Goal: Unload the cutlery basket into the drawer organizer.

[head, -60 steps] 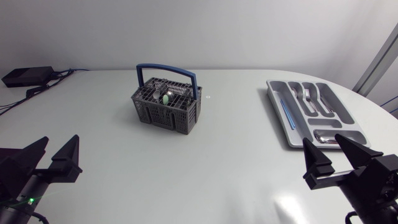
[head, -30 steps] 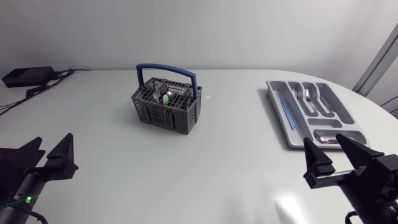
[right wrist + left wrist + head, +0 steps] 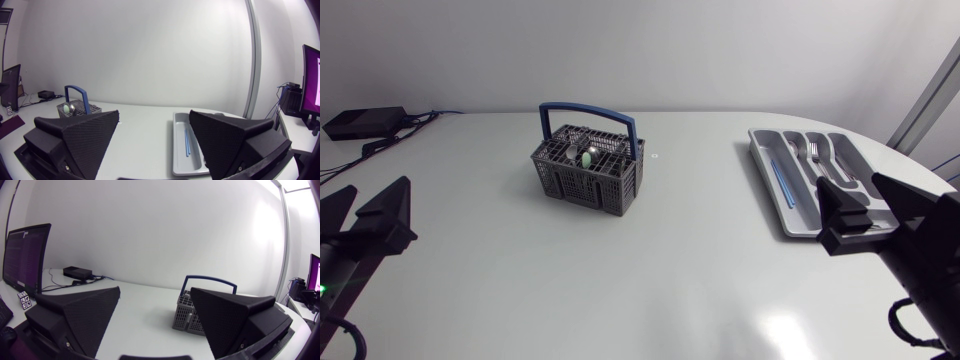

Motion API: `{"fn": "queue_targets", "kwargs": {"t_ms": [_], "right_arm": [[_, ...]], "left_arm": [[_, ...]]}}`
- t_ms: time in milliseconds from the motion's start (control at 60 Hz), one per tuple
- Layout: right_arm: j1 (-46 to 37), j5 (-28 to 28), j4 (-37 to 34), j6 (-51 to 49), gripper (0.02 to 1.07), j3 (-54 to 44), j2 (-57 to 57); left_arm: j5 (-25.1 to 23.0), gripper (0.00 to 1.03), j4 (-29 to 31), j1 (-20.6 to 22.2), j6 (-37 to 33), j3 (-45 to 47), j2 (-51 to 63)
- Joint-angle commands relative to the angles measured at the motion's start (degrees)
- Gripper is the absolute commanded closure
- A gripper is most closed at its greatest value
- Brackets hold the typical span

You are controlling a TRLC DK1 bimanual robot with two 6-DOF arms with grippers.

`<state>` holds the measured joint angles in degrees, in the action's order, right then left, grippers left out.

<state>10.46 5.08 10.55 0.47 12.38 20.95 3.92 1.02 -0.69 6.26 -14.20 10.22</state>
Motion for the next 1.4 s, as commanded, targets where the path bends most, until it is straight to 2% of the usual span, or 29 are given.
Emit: {"fn": "queue_targets", "kwargs": {"t_ms": [0,267,500,683,850,1250,1383], "right_arm": [[0.62,0.89,1.85,1.29,0.06,3.79,4.8],[3.96,1.16,2.29,2.08,0.06,12.58,18.43],[9.14,2.13,0.62,2.69,0.07,18.38,25.98],[11.6,3.27,-6.06,6.21,0.07,26.47,33.72],[13.1,3.27,-9.93,8.93,0.07,31.56,38.9],[17.75,3.27,-15.03,12.45,0.07,40.7,48.4],[18.98,2.56,-19.34,13.77,0.07,45.01,52.7]], "left_arm": [[0.38,0.05,-0.31,0.95,1.12,-4.35,5.51],[0.38,0.05,-1.37,2.62,1.21,-11.64,19.84],[0.38,0.05,-1.28,4.47,1.65,-18.32,31.18],[0.47,0.04,-1.19,7.1,2.61,-21.93,37.42],[0.47,0.04,0.3,7.28,3.58,-25.0,41.64],[0.47,0.04,1.36,9.39,3.23,-30.63,51.57],[0.21,0.05,1.53,10.18,3.23,-32.3,54.47]]}}
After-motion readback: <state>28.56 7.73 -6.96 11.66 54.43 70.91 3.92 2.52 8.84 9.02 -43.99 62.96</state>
